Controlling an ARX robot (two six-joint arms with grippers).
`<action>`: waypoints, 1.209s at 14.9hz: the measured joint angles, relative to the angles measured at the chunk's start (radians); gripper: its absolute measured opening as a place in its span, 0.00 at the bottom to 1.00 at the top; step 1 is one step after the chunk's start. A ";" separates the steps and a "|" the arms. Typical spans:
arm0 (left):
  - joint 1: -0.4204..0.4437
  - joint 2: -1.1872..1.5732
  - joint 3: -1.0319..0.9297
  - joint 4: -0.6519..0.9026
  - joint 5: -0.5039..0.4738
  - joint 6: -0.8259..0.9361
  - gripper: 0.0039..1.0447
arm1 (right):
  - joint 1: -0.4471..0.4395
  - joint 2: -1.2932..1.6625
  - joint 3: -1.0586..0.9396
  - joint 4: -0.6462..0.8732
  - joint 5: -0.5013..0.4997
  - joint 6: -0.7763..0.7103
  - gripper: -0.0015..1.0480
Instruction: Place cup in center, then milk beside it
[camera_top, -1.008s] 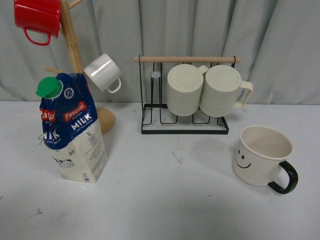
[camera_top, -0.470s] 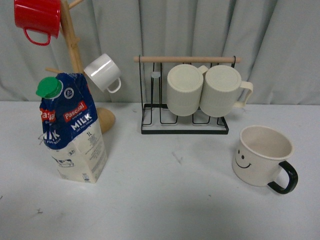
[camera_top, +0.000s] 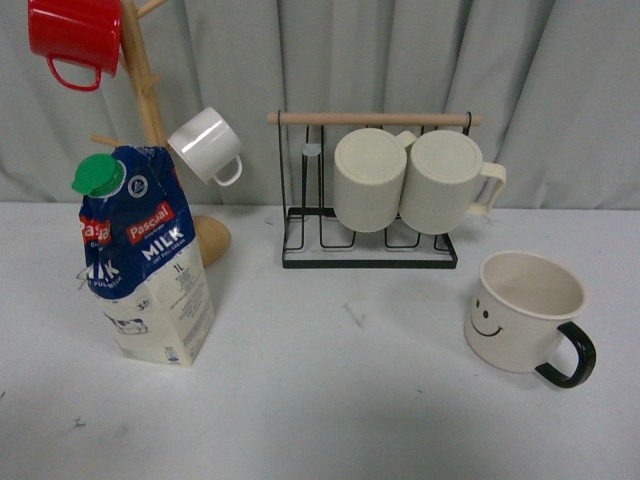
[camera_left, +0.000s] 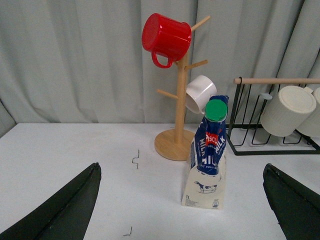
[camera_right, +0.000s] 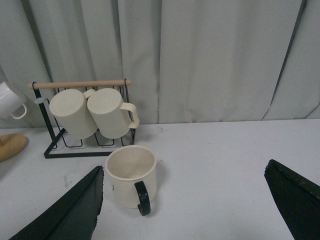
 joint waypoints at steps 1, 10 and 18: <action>0.000 0.000 0.000 0.000 0.000 0.000 0.94 | 0.000 0.000 0.000 0.000 0.000 0.000 0.94; 0.000 0.000 0.000 0.000 -0.001 0.000 0.94 | -0.217 0.192 0.002 0.216 -0.571 -0.010 0.94; 0.000 0.000 0.000 0.000 0.000 0.000 0.94 | -0.116 1.360 0.489 0.826 -0.260 0.169 0.94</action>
